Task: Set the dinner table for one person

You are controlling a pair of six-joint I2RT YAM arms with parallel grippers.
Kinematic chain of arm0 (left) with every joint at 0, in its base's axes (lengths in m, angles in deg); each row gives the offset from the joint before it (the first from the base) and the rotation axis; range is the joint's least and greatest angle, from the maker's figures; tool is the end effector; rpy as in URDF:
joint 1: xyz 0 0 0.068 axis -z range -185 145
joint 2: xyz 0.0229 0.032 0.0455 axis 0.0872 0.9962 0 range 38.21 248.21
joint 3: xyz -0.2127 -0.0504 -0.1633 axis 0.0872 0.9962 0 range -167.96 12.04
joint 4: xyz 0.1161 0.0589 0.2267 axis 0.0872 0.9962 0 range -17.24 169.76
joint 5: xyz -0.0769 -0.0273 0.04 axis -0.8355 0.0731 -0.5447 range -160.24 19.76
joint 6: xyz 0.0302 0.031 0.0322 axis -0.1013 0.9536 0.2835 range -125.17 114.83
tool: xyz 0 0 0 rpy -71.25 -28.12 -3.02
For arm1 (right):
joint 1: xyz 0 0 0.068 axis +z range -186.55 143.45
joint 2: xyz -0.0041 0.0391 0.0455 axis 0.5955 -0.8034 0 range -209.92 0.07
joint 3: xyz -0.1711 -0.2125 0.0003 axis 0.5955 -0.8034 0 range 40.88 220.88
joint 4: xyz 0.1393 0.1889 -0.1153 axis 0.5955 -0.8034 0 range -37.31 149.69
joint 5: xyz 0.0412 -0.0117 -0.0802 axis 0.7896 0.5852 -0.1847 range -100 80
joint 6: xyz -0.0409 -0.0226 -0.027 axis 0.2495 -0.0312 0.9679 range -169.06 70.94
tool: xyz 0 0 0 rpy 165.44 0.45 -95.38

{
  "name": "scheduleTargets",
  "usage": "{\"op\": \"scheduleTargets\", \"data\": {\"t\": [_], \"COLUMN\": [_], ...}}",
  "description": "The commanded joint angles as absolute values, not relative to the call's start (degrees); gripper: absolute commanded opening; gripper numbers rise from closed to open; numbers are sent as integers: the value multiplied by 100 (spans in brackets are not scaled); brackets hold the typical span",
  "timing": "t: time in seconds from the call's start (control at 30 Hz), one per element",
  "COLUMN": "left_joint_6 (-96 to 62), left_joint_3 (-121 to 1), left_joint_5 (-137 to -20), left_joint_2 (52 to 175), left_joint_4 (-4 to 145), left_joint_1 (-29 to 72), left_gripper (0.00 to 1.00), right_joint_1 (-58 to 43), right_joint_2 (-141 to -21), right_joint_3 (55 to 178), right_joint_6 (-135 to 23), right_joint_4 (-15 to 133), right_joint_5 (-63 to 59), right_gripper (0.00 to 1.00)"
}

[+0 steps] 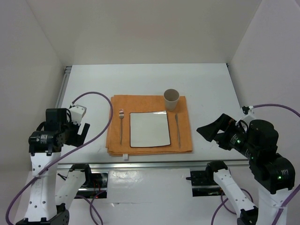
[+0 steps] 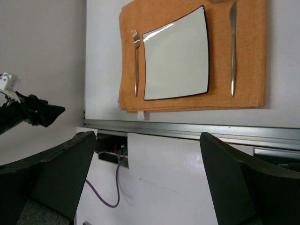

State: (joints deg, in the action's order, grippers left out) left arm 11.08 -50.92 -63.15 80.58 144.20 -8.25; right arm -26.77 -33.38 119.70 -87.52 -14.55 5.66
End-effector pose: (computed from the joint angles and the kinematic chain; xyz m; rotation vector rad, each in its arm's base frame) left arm 0.1018 0.0101 0.3490 0.2259 2.4624 0.2998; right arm 0.0220 0.0135 0.4232 0.3626 2.1225 0.7873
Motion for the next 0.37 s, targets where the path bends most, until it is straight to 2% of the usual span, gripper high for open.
{"op": "scheduleTargets", "data": {"t": [0.0,0.33], "left_joint_6": [969,871], "left_joint_3": [-5537,-5819], "left_joint_5": [-6725,-6779], "left_joint_2": [7960,7618], "left_joint_4": [14676,14878], "left_joint_1": [-843,-843], "left_gripper": [100,100], "right_joint_1": [-2662,-2662], "right_joint_2": [-3280,-2858], "right_joint_3": [12042,11788], "right_joint_6": [-8720,-8958], "right_joint_4": [-1537,-1537], "right_joint_5": [872,942], "right_gripper": [100,100]}}
